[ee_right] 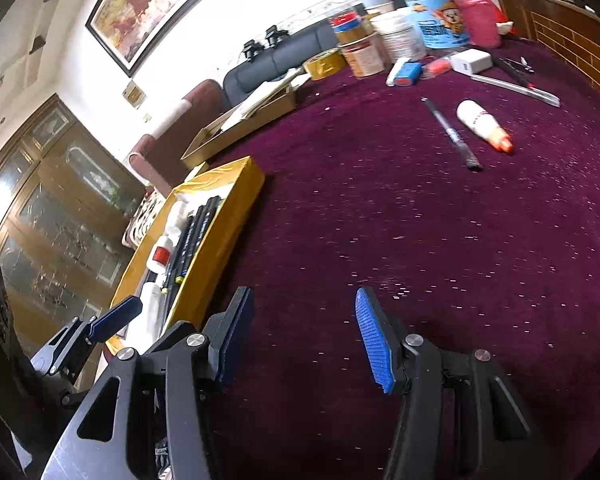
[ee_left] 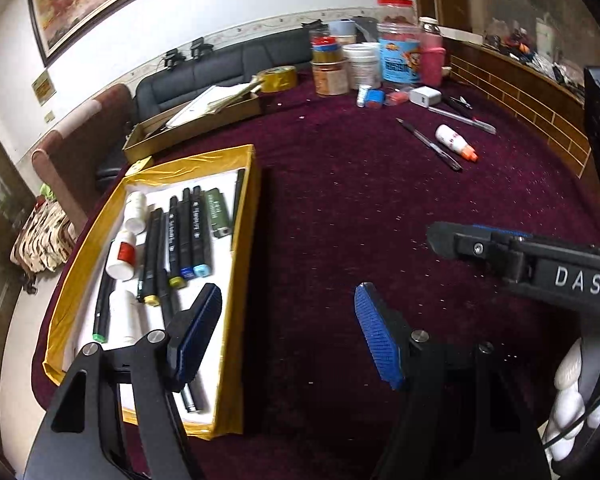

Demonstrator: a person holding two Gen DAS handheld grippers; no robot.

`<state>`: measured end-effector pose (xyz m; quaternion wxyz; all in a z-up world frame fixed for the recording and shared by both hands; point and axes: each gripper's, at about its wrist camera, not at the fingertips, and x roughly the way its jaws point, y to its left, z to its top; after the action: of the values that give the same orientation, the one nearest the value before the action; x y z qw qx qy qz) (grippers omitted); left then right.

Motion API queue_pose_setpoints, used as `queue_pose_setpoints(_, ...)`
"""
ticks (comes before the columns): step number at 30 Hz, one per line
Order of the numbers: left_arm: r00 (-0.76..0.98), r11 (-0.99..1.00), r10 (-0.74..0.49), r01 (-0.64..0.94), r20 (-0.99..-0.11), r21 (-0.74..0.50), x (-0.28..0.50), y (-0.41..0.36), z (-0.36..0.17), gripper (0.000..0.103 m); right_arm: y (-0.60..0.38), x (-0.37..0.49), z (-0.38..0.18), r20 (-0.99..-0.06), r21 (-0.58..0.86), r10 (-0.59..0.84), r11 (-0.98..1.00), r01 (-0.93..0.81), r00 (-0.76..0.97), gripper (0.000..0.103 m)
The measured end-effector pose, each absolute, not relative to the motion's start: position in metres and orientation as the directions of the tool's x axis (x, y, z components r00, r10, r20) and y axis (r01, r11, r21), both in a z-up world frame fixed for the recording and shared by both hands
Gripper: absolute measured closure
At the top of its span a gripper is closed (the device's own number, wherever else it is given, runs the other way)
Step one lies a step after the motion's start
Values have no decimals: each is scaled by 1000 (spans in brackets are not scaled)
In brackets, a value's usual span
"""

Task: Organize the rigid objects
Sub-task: 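Move both grippers back toward the pen and orange-capped glue bottle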

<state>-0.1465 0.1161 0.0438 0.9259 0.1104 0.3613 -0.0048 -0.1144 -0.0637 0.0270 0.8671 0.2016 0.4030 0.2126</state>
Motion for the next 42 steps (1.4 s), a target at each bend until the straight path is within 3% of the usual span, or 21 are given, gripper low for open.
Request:
queue_pose_setpoints(12,718,965,60,138,-694,225,-142,90,34,34,-102,-111,17,-613,545,515,825,-151,599,55)
queue_pose_setpoints(21,671,965,-20,207,-741,161,-134,77,22,34,-176,-87,32,-641,478,348,878,2,684,55)
queue_pose_setpoints(28,645,968,-66,228,-761,109,-133,78,17,34,-179,-19,46,-692,288,179,957,40,699,55)
queue_pose_setpoints(36,634,971,-78,223,-769,86,-131,85,19,34,-158,71,11,-789,272,189,961,55,585,54)
queue_pose_setpoints(38,624,970,-89,231,-777,74,-127,84,18,34,-160,71,11,-772,287,197,956,55,604,56)
queue_pose_setpoints(39,617,970,-98,235,-781,64,-124,83,17,34,-162,70,10,-785,291,200,954,64,586,70)
queue_pose_setpoints(40,608,970,-111,238,-786,46,-121,82,16,34,-164,67,8,-788,292,194,953,78,585,78)
queue_pose_setpoints(42,588,970,-140,242,-796,7,-113,81,14,34,-173,55,7,-787,299,181,948,108,590,79)
